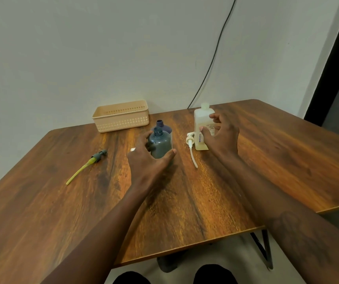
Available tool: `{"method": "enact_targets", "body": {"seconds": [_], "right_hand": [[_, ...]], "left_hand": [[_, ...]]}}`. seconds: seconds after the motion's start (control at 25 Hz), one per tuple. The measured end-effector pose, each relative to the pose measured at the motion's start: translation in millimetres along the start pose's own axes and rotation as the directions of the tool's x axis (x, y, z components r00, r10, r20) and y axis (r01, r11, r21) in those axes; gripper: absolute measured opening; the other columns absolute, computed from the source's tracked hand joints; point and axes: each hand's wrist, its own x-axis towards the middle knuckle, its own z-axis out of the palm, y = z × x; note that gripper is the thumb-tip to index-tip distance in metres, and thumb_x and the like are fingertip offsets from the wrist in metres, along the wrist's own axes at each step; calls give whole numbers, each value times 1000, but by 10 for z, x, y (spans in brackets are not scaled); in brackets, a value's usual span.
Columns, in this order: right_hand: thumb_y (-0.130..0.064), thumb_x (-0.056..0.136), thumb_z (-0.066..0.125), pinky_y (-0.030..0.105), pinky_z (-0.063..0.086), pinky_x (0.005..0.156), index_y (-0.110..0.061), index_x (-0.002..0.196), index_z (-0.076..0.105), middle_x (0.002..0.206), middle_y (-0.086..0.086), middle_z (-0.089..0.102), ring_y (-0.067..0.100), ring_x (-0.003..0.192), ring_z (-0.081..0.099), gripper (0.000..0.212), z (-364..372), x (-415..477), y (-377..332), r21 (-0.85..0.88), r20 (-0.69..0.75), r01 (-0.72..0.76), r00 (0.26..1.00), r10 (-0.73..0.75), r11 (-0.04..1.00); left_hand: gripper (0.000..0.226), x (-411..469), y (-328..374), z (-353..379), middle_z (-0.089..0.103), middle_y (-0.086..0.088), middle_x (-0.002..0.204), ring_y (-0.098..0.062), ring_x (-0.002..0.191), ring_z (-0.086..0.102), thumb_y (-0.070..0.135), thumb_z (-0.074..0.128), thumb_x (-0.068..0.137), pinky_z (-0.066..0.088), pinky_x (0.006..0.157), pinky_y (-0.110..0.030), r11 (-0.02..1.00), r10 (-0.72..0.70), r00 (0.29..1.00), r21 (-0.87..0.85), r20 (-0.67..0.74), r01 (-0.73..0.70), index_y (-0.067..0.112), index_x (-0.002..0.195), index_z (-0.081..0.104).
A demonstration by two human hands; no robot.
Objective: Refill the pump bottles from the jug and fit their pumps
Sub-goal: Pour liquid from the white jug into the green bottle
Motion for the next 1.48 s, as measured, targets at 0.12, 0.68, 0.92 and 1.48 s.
{"method": "enact_targets", "body": {"seconds": [0.12,0.68,0.92,1.48], "right_hand": [[-27,80,85,38,61,82,-17,125,58,125,3,63,16,105,61,54,41,87,88,6,-26,15,1000,-15,1000],[-43,68,92,30,56,82,-24,140,50,129,-1,63,17,112,61,86,55,404,308,128,348,-273,913,214,954],[-49,65,92,28,49,75,-18,135,47,127,-2,58,19,111,59,89,38,351,297,72,315,-287,915,251,955],[-73,60,81,42,61,77,-27,127,59,114,-4,68,19,97,66,84,-325,164,-64,-49,171,36,985,-27,998]], "left_hand": [[88,35,-42,26,65,-1,131,8,93,57,45,92,71,45,76,0,1000,-7,1000,0,11,7,13,143,52],[89,76,-173,-31,64,-1,134,-2,103,58,47,91,71,46,76,0,1000,-11,999,13,34,11,18,144,50],[84,64,-175,-124,63,6,127,9,96,57,46,91,72,48,76,-3,1000,-14,999,19,41,13,20,141,52],[88,-8,-127,-336,64,0,132,-6,104,59,54,88,71,49,78,-11,997,-9,1000,72,25,7,19,143,51]]}}
